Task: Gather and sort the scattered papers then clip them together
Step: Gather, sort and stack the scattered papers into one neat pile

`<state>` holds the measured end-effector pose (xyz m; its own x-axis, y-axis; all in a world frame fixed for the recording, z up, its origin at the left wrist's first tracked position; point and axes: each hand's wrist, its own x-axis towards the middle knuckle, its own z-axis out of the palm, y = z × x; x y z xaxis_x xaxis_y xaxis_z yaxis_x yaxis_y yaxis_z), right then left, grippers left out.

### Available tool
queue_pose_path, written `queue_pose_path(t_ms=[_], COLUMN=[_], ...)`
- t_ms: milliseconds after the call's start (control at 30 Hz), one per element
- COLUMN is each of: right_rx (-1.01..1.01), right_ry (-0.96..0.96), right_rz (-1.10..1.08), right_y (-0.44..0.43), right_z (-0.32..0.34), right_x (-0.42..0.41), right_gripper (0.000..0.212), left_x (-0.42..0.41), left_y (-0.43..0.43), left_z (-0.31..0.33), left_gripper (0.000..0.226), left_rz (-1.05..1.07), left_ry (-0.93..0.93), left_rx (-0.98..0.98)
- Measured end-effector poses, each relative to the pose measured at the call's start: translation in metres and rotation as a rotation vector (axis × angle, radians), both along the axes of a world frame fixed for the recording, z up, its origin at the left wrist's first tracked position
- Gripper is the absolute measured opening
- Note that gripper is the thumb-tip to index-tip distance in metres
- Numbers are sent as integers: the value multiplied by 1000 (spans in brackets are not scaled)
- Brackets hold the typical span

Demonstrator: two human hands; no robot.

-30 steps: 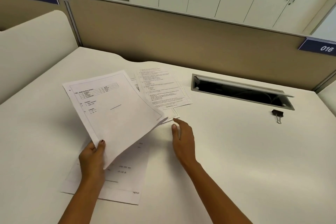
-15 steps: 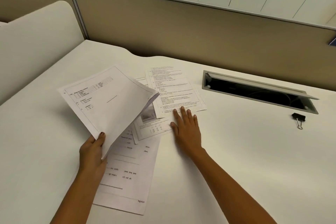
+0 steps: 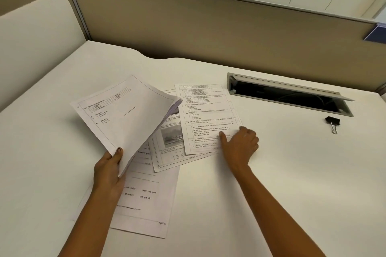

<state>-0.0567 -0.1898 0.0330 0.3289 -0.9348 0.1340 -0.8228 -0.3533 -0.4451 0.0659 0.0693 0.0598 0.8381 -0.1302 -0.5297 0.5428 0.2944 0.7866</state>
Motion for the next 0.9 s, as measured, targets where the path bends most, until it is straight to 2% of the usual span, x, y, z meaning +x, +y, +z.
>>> queue_pose_path(t_ms=[33, 100, 200, 267, 367, 500, 633, 700, 767, 833, 900], right_rx=[55, 162, 357, 393, 306, 27, -201, -232, -109, 117, 395], right_ry=[60, 111, 85, 47, -176, -373, -612, -767, -921, -1030, -1105], right_rz=[-42, -102, -146, -113, -51, 29, 154, 150, 66, -15, -9], right_y=[-4, -10, -19, -22, -18, -6, 2, 7, 13, 15, 18], right_z=[7, 18, 25, 25, 25, 38, 68, 87, 103, 108, 106], right_x=[5, 15, 27, 29, 23, 14, 12, 13, 13, 15, 17], right_gripper=[71, 78, 73, 59, 34, 14, 9, 11, 11, 9, 9], left_x=[0, 0, 0, 1, 0, -4, -10, -11, -11, -11, -12], left_y=[1, 3, 10, 15, 23, 39, 50, 51, 52, 51, 50], left_z=[0, 0, -1, -2, -5, -20, -28, -28, -29, -29, -29], left_gripper=[21, 21, 21, 21, 21, 26, 27, 25, 24, 24, 23], left_rz=[-2, -4, 0, -5, 6, 38, 22, 19, 10, 0, -10], left_ry=[1, 2, -6, -26, -89, -272, -335, -340, -341, -338, -338], left_rx=[2, 2, 8, 42, 160, 363, 460, 458, 455, 449, 428])
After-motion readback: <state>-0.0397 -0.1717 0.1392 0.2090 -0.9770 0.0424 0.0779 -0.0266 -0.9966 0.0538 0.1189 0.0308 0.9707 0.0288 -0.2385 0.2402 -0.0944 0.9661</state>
